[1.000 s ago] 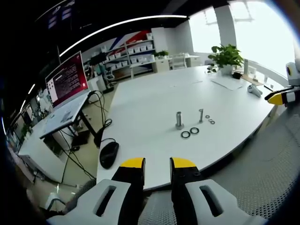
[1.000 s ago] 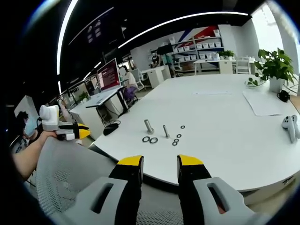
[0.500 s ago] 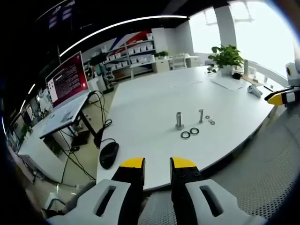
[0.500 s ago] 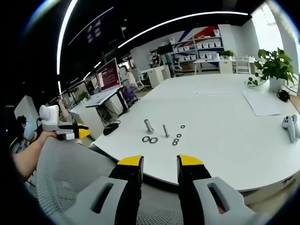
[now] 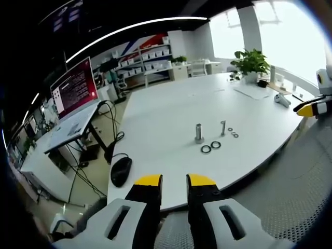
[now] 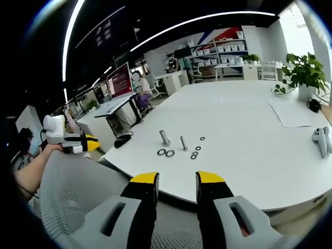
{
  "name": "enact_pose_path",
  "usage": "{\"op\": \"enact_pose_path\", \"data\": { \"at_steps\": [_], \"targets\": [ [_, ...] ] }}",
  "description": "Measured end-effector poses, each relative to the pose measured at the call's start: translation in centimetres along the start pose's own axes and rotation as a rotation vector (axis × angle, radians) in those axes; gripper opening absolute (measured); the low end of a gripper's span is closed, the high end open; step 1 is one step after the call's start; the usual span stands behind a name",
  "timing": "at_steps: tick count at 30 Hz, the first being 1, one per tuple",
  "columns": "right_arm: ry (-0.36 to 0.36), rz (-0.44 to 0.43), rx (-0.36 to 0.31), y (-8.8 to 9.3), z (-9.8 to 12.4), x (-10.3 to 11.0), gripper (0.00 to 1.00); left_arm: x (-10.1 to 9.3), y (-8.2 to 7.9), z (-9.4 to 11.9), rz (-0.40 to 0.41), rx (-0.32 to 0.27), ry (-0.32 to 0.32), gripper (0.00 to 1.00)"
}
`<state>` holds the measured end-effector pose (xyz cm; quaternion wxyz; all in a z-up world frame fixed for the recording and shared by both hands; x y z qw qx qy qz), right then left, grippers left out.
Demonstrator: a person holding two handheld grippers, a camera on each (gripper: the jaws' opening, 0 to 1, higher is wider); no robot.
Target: Place the washer onto the threaded stud by aligning its center hole with the stud, sliding it down to the base, and recovering from edge contact or off-axis alignment until the washer reaches the visible bottom stop.
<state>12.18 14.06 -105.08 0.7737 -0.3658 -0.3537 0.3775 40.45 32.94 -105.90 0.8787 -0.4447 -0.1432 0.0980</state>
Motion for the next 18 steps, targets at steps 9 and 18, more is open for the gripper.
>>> {"op": "enact_pose_path", "data": {
  "at_steps": [9, 18],
  "targets": [
    [0.003, -0.001, -0.009, -0.07, 0.06, 0.01, 0.31, 0.07, 0.04, -0.1, 0.002, 0.0, -0.001, 0.17],
    [-0.007, 0.001, -0.008, -0.05, 0.03, 0.18, 0.31, 0.17, 0.14, -0.08, 0.001, 0.007, -0.005, 0.17]
  ]
}}
Point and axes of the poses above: the point that each gripper's makers call its tool centre point, and the gripper's own axes: z roughly backward along the fingers, x roughly to its left, y roughly out of its underside, the point moved 4 cm from there along z, roughly backward along the fingers
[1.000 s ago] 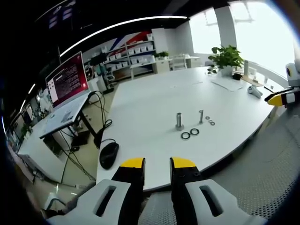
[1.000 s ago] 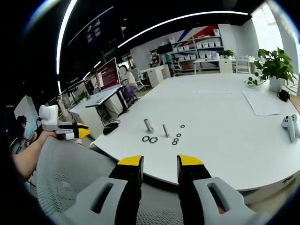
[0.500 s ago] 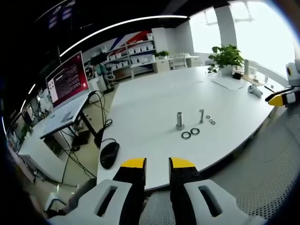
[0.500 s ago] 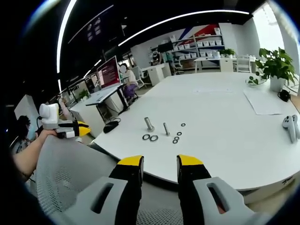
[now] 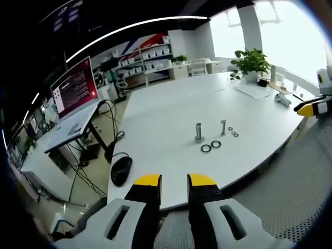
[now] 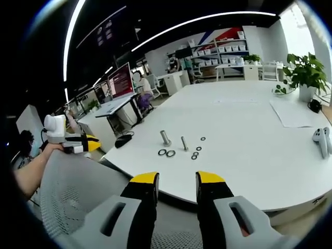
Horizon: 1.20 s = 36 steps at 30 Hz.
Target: Place the washer onto the threaded stud by aligning its center hole with the stud, sliding it down to the base, and recovering from edge contact or off-axis alignment until the washer reaches the visible bottom stop.
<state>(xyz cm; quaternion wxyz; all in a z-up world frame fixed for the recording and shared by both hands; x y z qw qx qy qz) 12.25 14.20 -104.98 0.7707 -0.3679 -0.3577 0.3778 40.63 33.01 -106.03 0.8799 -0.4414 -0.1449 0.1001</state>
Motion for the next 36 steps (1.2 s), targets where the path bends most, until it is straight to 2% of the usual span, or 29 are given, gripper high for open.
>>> {"op": "enact_pose_path", "data": {
  "at_steps": [18, 21, 25, 29, 31, 36],
  "targets": [
    [0.005, 0.003, 0.007, 0.0, 0.0, -0.1, 0.3, -0.2, -0.1, -0.2, -0.002, 0.005, 0.009, 0.18],
    [0.01, -0.005, -0.055, -0.6, 0.1, -0.4, 0.3, -0.3, -0.1, -0.1, -0.006, 0.009, 0.015, 0.18],
    [0.022, 0.003, -0.028, -0.6, -0.3, -0.6, 0.3, -0.4, -0.2, -0.3, -0.01, 0.018, 0.024, 0.16],
    [0.035, -0.005, -0.042, -0.7, -0.2, -0.7, 0.3, -1.1, 0.5, -0.5, -0.074, 0.087, 0.081, 0.15],
    [0.027, 0.002, -0.05, -0.8, -0.2, -0.6, 0.31, -1.3, 0.5, -0.5, -0.071, 0.09, 0.099, 0.17],
    [0.022, -0.005, -0.041, -0.6, -0.2, -0.5, 0.31, -1.7, 1.1, -0.5, -0.078, 0.13, 0.157, 0.28]
  ]
}}
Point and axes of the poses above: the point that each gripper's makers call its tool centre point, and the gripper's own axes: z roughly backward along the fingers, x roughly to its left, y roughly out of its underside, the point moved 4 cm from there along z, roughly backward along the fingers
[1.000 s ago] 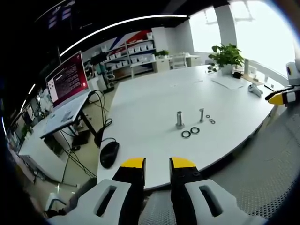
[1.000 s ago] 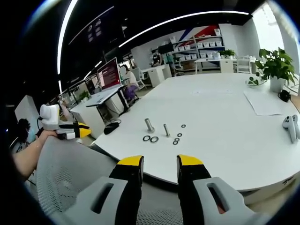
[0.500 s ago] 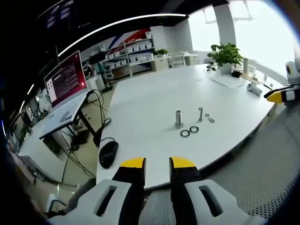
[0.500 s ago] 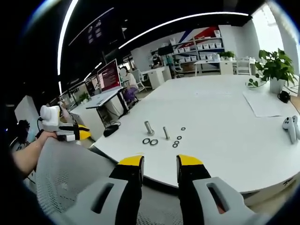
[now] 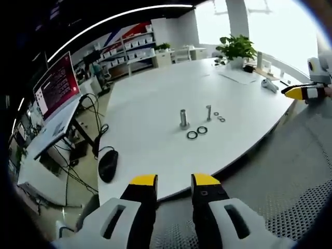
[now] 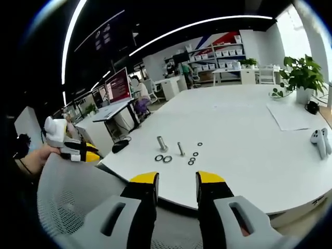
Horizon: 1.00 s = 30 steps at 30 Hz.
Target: Place the washer onto the threaded stud by aligning its center hole with the stud, sliding it down to the base, and recovering from edge contact or off-axis alignment until the washer reaches the visible bottom stop.
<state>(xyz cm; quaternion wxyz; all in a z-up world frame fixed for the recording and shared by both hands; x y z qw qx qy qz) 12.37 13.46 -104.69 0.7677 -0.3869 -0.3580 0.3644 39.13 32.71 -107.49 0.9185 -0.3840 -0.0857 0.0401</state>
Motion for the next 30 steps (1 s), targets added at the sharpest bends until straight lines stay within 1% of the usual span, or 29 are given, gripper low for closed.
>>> {"op": "enact_pose_path", "data": {
  "at_steps": [1, 2, 3, 5, 6, 7, 8, 9, 11, 12, 15, 18, 19, 20, 21, 22, 23, 24, 25, 27, 29, 30],
  "targets": [
    [0.0, 0.0, 0.002, 0.0, 0.0, 0.0, 0.31, -0.2, 0.0, 0.1, -0.027, -0.005, 0.029, 0.32],
    [0.0, 0.001, 0.007, 0.1, 0.0, 0.0, 0.31, -0.4, -0.3, 0.1, -0.029, -0.026, 0.049, 0.36],
    [0.0, 0.001, 0.007, 0.1, 0.0, 0.0, 0.31, -0.7, -0.3, 0.1, -0.013, -0.029, 0.08, 0.38],
    [0.007, -0.005, 0.006, 0.0, 0.0, -0.2, 0.31, -1.2, -0.1, 0.2, 0.005, -0.008, 0.117, 0.35],
    [0.023, -0.012, 0.02, 0.2, 0.0, -0.4, 0.31, -1.2, 0.0, 0.1, 0.011, -0.004, 0.134, 0.34],
    [0.047, 0.02, 0.0, -0.1, 0.2, -0.6, 0.31, -1.2, 0.0, 0.1, 0.012, -0.01, 0.133, 0.32],
    [0.138, 0.049, -0.113, -1.5, 0.7, -1.5, 0.3, -1.1, 0.1, 0.2, 0.008, -0.014, 0.128, 0.3],
    [0.171, 0.048, -0.147, -1.8, 1.0, -1.9, 0.31, -1.0, 0.2, 0.3, 0.005, -0.019, 0.126, 0.29],
    [0.151, 0.007, -0.038, -0.5, 0.8, -1.9, 0.3, -1.0, -0.1, 0.4, 0.014, -0.04, 0.118, 0.28],
    [0.137, 0.013, -0.005, -0.2, 0.7, -1.7, 0.3, -1.0, -0.1, 0.4, 0.009, -0.046, 0.115, 0.27],
    [0.142, 0.061, 0.002, -0.4, 0.6, -1.5, 0.3, -1.3, -0.1, 0.3, 0.003, -0.038, 0.122, 0.27],
    [0.085, 0.119, 0.09, -0.3, 0.4, -1.3, 0.3, -1.2, 0.0, 0.3, 0.005, -0.037, 0.118, 0.27],
    [0.067, 0.157, 0.114, -0.7, 0.2, -1.3, 0.3, -1.1, 0.0, 0.2, 0.005, -0.039, 0.115, 0.27],
    [0.062, 0.191, 0.116, -1.1, 0.1, -1.5, 0.3, -1.1, 0.0, 0.2, 0.007, -0.038, 0.112, 0.28],
    [0.04, 0.238, 0.141, -1.6, -0.1, -1.4, 0.3, -1.1, 0.1, 0.3, 0.018, -0.036, 0.105, 0.29],
    [0.042, 0.272, 0.17, -2.1, -0.3, -1.5, 0.3, -1.0, 0.1, 0.2, 0.02, -0.03, 0.101, 0.29],
    [0.077, 0.339, 0.167, -3.1, -0.7, -2.3, 0.3, -1.2, 0.2, 0.2, 0.016, -0.02, 0.113, 0.29],
    [0.076, 0.378, 0.148, -3.9, -1.1, -2.4, 0.3, -1.3, 0.3, 0.2, 0.015, -0.015, 0.128, 0.28],
    [0.038, 0.396, 0.149, -4.6, -1.9, -2.2, 0.3, -1.4, 0.3, 0.2, 0.015, -0.012, 0.131, 0.28],
    [-0.013, 0.402, 0.18, -5.1, -3.0, -1.8, 0.3, -1.2, 0.3, 0.1, 0.016, -0.008, 0.125, 0.28],
    [-0.088, 0.441, 0.218, -5.4, -4.7, -0.8, 0.31, -1.2, 0.3, 0.1, 0.016, -0.013, 0.115, 0.28],
    [-0.156, 0.474, 0.257, -5.2, -5.7, 0.1, 0.32, -1.1, 0.3, 0.1, 0.016, -0.016, 0.112, 0.28]
  ]
}}
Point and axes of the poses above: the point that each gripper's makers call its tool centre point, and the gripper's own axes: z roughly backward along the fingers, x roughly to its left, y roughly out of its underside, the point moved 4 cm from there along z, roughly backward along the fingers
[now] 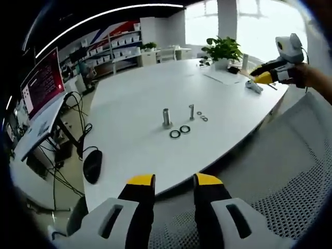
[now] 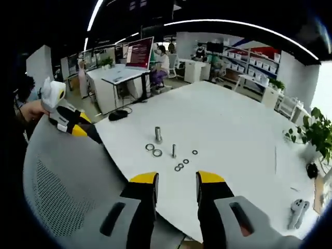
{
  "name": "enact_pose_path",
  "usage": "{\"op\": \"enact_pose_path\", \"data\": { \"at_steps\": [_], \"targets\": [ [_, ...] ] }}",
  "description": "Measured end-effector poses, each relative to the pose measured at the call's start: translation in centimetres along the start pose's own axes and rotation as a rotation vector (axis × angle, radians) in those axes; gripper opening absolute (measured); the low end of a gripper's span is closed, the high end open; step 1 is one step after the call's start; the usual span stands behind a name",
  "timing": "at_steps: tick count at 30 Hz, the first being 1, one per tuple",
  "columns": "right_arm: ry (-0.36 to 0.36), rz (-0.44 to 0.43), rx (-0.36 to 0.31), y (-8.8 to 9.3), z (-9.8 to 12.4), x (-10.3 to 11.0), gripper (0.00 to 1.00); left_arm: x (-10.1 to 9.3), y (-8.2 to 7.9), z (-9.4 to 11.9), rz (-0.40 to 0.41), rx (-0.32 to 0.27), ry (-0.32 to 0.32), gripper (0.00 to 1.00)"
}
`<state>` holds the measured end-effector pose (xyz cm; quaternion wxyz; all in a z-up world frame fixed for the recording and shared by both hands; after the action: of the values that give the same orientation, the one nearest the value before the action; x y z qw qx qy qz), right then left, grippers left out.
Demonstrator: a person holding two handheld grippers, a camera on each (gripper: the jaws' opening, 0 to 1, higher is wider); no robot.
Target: Place the washer onto the threaded stud by aligning its center hole with the stud, sliding it down to the base, and recovering from edge contact or off-axis alignment until the washer reaches the visible bottom stop.
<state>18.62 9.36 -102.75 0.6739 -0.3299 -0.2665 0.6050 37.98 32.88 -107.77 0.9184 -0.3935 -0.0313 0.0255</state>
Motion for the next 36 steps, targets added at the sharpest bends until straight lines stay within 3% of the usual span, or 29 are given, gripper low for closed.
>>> {"op": "enact_pose_path", "data": {
  "at_steps": [1, 3, 5, 7, 11, 16, 22, 28, 36],
  "targets": [
    [-0.029, 0.017, 0.014, -0.1, -0.4, 0.2, 0.33, 0.1, 0.0, 0.0, 0.0, -0.003, -0.003, 0.28],
    [-0.131, 0.131, 0.082, -0.4, -2.9, 1.0, 0.33, 0.1, 0.0, -0.1, -0.004, 0.0, -0.003, 0.26],
    [-0.171, 0.212, 0.126, -0.8, -4.6, 1.5, 0.33, -0.8, 0.3, -0.4, -0.025, 0.037, 0.071, 0.18],
    [-0.244, 0.276, 0.161, -1.3, -6.6, 2.2, 0.33, -1.1, 0.4, -0.5, -0.002, 0.053, 0.099, 0.09],
    [-0.326, 0.365, 0.228, -1.8, -10.3, 3.3, 0.32, 0.3, 0.2, -0.4, -0.02, 0.025, -0.015, 0.2],
    [-0.412, 0.461, 0.319, -1.5, -14.2, 4.7, 0.3, 0.2, 0.3, -0.6, -0.005, 0.027, 0.0, 0.21],
    [-0.449, 0.51, 0.434, 0.1, -18.8, 4.6, 0.3, 0.1, 0.4, -0.8, -0.003, 0.052, 0.015, 0.22],
    [-0.446, 0.534, 0.535, 1.4, -20.8, 4.6, 0.3, 0.1, 0.4, -0.6, 0.003, 0.037, 0.005, 0.22],
    [-0.41, 0.558, 0.593, 1.3, -22.7, 3.8, 0.31, 0.0, 0.3, -0.6, 0.001, 0.029, 0.008, 0.22]
  ]
}}
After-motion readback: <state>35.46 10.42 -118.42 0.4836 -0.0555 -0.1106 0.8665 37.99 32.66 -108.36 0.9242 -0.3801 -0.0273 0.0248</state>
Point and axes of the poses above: the point that each gripper's makers call its tool centre point, and the gripper's own axes: z roughly backward along the fingers, x roughly to its left, y roughly out of its underside, the point moved 4 cm from there along z, roughly backward along the fingers
